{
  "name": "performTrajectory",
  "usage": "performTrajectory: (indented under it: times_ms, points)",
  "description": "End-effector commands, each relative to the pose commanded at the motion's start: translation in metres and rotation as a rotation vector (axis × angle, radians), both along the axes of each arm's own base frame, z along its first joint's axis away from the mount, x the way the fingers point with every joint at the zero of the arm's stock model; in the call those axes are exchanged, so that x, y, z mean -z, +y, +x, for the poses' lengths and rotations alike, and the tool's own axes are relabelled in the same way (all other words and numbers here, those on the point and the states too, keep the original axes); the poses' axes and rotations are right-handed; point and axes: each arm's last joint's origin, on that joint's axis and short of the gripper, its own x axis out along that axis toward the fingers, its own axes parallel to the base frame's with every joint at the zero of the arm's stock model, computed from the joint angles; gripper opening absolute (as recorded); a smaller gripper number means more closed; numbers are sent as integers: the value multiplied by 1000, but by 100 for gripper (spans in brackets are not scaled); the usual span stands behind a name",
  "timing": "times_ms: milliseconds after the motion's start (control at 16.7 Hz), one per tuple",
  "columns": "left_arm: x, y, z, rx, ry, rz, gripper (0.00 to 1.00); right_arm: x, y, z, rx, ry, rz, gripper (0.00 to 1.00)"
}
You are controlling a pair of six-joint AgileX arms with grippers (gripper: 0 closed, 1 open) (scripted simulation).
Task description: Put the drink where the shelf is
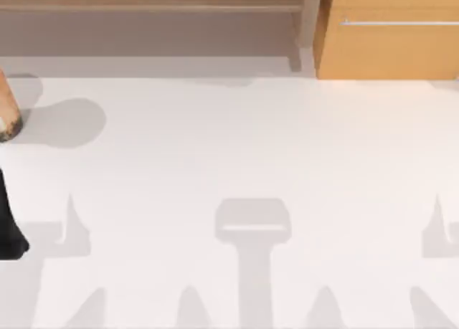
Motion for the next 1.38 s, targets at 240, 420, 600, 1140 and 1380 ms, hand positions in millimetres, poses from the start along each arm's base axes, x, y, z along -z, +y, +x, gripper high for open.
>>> performTrajectory:
  times_ms: [240,420,600,1140,1380]
  points:
    - [-4,1,1,-2,-11,1,100,0,0,0,0,0,0,100]
    - [-17,3,8,-4,-35,4,100,0,0,0,0,0,0,100]
    - [-30,8,25,-2,-41,7,100,0,0,0,0,0,0,100]
    - [-3,43,116,21,61,-6,100,0,0,0,0,0,0,100]
    - [36,63,144,26,99,-16,100,0,0,0,0,0,0,100]
